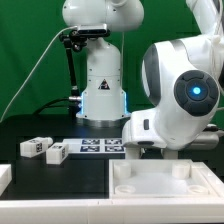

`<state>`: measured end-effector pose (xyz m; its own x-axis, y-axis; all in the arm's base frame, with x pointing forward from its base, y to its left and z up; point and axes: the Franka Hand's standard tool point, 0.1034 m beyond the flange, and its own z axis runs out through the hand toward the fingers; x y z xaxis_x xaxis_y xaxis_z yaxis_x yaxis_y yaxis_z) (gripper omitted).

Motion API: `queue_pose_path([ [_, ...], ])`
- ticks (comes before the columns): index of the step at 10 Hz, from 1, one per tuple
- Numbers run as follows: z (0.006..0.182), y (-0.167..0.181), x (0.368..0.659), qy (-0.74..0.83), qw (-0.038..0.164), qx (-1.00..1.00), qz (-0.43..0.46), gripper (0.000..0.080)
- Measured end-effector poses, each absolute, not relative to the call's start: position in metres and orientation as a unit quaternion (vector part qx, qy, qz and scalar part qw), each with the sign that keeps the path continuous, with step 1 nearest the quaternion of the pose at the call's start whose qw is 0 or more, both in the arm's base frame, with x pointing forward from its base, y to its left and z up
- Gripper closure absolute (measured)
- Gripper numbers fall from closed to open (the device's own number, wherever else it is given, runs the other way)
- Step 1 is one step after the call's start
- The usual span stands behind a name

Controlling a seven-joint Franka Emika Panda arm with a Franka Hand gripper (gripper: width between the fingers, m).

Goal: Assemble one leg

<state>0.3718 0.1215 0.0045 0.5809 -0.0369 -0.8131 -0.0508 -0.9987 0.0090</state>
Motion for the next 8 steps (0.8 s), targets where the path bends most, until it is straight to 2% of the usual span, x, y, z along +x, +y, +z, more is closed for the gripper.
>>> queue_pose_path([
  [1, 0.0045, 0.1215, 0.3718, 0.025, 0.008, -0.889, 0.457, 0.0424],
  [2, 0.0045, 0.1215, 0.3718, 0.025, 0.008, -0.889, 0.457, 0.0512],
  [8, 0.0054, 0.1214, 0.3730, 0.024, 0.007, -0.889, 0.457, 0.0512],
])
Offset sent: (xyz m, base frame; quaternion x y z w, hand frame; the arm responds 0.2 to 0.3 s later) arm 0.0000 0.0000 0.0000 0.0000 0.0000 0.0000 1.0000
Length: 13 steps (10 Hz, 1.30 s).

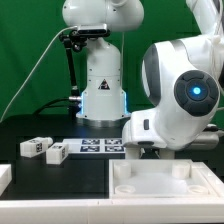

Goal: Assemble one leg

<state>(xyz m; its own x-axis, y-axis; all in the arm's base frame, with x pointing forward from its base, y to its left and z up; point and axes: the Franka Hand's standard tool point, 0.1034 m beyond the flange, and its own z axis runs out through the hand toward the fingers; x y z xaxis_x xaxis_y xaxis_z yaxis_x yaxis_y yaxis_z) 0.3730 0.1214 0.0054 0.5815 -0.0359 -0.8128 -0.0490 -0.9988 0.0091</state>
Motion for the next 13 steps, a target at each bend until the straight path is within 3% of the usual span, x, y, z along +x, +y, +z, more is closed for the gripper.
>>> queue_pose_path([
  [2, 0.024, 0.124, 0.391, 0.020, 0.010, -0.894, 0.447, 0.0511],
  [5, 0.075, 0.126, 0.426, 0.010, 0.014, -0.911, 0.413, 0.0511],
  [7, 0.070, 0.128, 0.429, 0.012, 0.017, -0.922, 0.387, 0.0511],
  [10, 0.073, 0.129, 0.442, 0.013, 0.021, -0.962, 0.271, 0.0511],
  [13, 0.097, 0.128, 0.485, -0.008, 0.013, -0.990, 0.138, 0.0511],
])
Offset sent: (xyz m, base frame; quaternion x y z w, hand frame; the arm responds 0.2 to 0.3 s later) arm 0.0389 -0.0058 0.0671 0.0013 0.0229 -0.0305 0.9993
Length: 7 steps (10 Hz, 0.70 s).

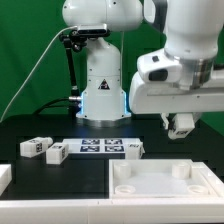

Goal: Assemble one leg

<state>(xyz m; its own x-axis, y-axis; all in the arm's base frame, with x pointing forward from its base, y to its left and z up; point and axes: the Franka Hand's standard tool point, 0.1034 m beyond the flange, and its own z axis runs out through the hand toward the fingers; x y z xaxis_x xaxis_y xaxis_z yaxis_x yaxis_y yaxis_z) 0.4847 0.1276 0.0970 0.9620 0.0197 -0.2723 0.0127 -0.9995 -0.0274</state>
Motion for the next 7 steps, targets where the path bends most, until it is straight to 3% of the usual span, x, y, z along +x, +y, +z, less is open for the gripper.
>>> queue_pose_path([
  [1, 0.104, 0.132, 0.498, -0.011, 0.015, -0.997, 0.081, 0.0510],
  [3, 0.097, 0.133, 0.488, -0.015, 0.026, -1.000, 0.007, 0.0509],
  [5, 0.097, 0.140, 0.496, -0.019, 0.049, -0.992, -0.115, 0.0509],
  [7, 0.091, 0.129, 0.510, -0.059, 0.048, -0.980, -0.183, 0.0509],
])
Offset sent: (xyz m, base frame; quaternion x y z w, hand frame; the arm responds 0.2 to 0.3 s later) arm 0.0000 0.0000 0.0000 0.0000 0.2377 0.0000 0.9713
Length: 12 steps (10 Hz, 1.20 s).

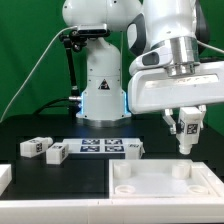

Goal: Assemble one leg

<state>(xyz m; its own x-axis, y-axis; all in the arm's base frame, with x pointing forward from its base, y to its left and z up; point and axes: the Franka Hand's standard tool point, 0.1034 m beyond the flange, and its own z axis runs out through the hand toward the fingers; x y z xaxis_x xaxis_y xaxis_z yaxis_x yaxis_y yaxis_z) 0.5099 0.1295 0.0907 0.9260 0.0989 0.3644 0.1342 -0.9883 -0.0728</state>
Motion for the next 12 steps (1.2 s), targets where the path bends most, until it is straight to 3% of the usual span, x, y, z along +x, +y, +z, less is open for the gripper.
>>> queue_pose_path([
  [3, 0.099, 0.123, 0.553, -0.107, 0.037, -0.972, -0.206, 0.0509],
  [7, 0.095, 0.123, 0.550, -0.102, 0.038, -0.973, -0.205, 0.0509],
  [9, 0.085, 0.119, 0.573, -0.113, 0.035, -0.971, -0.208, 0.0509],
  [12, 0.084, 0.122, 0.604, -0.117, 0.036, -0.969, -0.214, 0.0509],
])
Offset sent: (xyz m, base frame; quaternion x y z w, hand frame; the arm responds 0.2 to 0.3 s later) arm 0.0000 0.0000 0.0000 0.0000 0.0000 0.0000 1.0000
